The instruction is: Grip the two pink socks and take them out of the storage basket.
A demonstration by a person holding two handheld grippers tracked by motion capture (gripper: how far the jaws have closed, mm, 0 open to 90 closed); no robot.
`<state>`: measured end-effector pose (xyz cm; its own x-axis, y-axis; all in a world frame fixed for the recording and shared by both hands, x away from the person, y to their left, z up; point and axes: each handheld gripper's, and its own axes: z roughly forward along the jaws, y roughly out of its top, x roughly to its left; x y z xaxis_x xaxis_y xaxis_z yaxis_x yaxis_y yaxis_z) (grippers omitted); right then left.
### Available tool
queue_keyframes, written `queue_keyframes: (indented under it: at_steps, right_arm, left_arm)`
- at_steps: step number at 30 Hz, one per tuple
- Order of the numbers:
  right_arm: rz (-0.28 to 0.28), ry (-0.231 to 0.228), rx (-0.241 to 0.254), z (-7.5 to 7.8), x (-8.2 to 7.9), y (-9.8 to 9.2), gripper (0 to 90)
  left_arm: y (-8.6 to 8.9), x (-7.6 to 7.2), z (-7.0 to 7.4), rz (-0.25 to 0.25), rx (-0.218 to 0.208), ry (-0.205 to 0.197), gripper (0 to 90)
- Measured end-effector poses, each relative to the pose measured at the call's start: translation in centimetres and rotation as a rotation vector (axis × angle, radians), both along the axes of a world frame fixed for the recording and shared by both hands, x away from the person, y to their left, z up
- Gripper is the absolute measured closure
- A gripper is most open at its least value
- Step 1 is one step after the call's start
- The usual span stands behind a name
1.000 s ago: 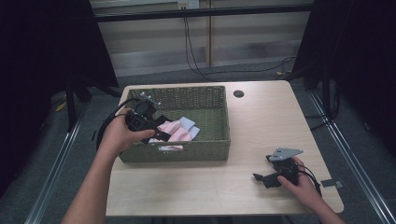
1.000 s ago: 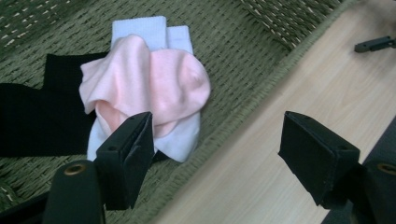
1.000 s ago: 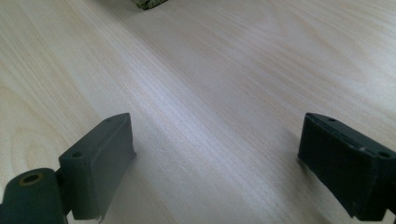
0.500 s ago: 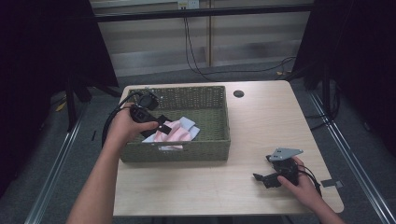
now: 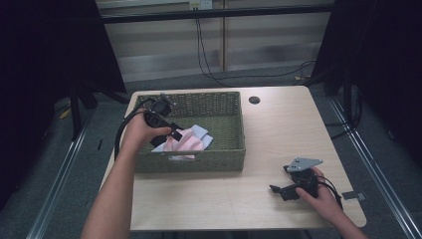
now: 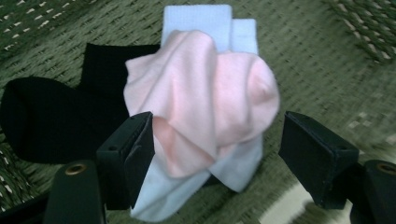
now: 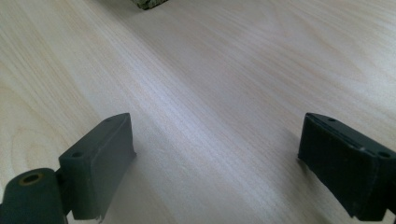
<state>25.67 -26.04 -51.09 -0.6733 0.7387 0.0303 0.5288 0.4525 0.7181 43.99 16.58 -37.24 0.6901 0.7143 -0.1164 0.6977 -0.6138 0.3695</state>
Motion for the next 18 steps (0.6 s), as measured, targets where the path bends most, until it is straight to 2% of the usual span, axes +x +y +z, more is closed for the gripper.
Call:
queue_keyframes:
  at_steps: [5, 10, 13, 16, 18]
  right_arm:
    - [0.001, -0.001, -0.001, 0.0, 0.0, 0.0, 9.7]
    - [0.001, -0.001, -0.001, 0.0, 0.0, 0.0, 9.7]
    - [0.001, -0.001, -0.001, 0.0, 0.0, 0.0, 9.7]
    - [0.001, -0.001, -0.001, 0.0, 0.0, 0.0, 9.7]
    - [0.001, -0.001, -0.001, 0.0, 0.0, 0.0, 9.7]
  left_arm:
    - [-0.3, 0.9, -1.3, -0.005, 0.008, 0.016, 26.4]
    - [-0.3, 1.7, -2.1, 0.005, 0.008, -0.002, 26.4]
    - [0.0, 2.3, -2.5, 0.015, -0.020, 0.002, 25.6]
    - [0.2, 2.6, -3.0, 0.030, -0.028, 0.010, 24.7]
    - [0.3, 3.0, -3.5, 0.032, -0.007, 0.018, 23.0]
